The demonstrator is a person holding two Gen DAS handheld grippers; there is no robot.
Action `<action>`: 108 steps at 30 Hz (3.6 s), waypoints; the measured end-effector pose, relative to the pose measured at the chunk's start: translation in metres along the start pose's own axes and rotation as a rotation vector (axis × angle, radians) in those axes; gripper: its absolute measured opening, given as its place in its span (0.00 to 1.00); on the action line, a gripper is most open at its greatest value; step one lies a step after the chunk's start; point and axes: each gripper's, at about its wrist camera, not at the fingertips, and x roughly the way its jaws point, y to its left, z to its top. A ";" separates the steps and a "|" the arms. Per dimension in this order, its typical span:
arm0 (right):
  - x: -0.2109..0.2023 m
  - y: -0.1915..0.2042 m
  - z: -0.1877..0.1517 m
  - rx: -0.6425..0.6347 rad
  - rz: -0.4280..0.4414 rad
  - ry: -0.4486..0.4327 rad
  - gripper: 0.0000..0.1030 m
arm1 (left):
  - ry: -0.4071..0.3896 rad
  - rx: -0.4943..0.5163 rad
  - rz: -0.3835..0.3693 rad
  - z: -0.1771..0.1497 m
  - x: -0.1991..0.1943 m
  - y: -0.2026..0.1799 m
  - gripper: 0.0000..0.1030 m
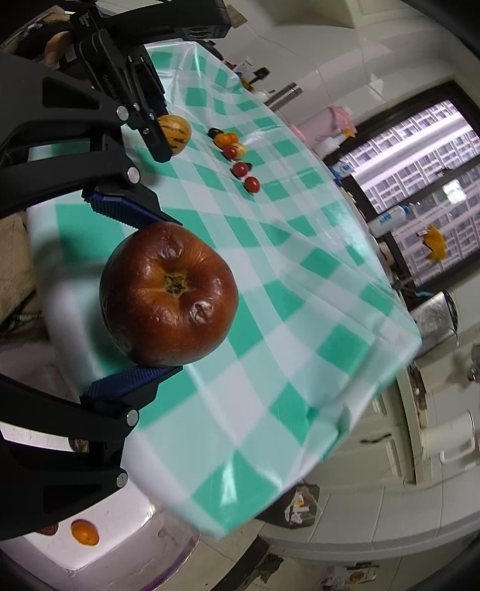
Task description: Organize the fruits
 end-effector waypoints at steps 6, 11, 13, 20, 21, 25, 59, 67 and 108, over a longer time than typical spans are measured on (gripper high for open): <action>-0.023 -0.037 -0.002 0.058 -0.056 -0.047 0.65 | 0.002 0.095 -0.052 0.002 -0.001 -0.039 0.45; -0.036 -0.069 -0.007 0.118 -0.115 -0.062 0.65 | 0.002 0.190 -0.096 -0.001 -0.002 -0.075 0.45; -0.040 -0.087 -0.013 0.154 -0.148 -0.059 0.65 | 0.005 0.227 -0.113 -0.002 -0.001 -0.087 0.45; -0.043 -0.134 -0.034 0.246 -0.257 -0.013 0.65 | 0.010 0.376 -0.186 -0.014 -0.001 -0.137 0.45; -0.042 -0.139 -0.037 0.255 -0.275 -0.002 0.65 | 0.010 0.394 -0.193 -0.016 -0.001 -0.143 0.45; -0.036 -0.156 -0.045 0.285 -0.311 0.030 0.65 | 0.015 0.491 -0.252 -0.028 -0.002 -0.171 0.45; 0.065 -0.205 -0.106 0.253 -0.595 0.477 0.66 | 0.290 0.752 -0.404 -0.117 0.094 -0.239 0.83; 0.017 -0.168 -0.057 0.224 -0.656 0.293 0.70 | -0.103 0.662 -0.446 -0.070 -0.006 -0.187 0.90; 0.357 0.309 0.068 -0.435 0.016 0.316 0.37 | -0.139 -0.549 0.235 0.005 0.024 0.367 0.98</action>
